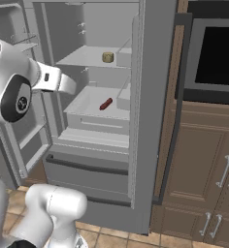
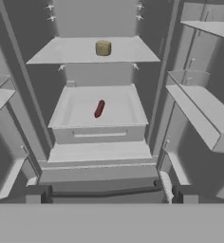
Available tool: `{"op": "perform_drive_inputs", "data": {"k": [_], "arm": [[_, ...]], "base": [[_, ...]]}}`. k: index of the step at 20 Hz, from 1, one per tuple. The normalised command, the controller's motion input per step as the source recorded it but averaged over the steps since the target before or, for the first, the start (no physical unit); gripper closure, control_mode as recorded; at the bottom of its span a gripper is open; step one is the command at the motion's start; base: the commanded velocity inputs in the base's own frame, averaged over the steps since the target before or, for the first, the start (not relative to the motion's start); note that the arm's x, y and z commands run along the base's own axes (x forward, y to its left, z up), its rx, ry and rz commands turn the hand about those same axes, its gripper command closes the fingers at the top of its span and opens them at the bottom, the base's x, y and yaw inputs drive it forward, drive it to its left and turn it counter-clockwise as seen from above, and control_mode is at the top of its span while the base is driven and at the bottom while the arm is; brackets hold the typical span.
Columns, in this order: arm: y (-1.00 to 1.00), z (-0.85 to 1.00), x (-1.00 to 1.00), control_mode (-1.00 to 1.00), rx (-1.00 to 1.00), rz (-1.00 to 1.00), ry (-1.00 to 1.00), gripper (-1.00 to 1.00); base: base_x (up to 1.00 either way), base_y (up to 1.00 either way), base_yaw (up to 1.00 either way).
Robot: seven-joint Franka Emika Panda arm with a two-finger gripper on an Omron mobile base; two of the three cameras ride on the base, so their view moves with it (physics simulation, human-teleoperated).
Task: Retrieve the sausage and cheese from the fridge and place them on the cutting board on the counter.
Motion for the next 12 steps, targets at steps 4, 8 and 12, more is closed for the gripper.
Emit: {"op": "perform_drive_inputs", "data": {"k": [4, 8, 12], "arm": [[0.00, 0.00, -0.82, -1.00, -0.01, 0.00, -0.11, -1.00], [0.00, 0.00, -0.21, -1.00, 0.00, 0.03, -0.01, -1.00], [0.00, 0.00, -0.07, -1.00, 0.00, 0.05, 0.08, -1.00]], "base": [[0.00, 0.00, 0.00], [0.00, 0.00, 0.00], [0.00, 0.00, 0.00]]}}
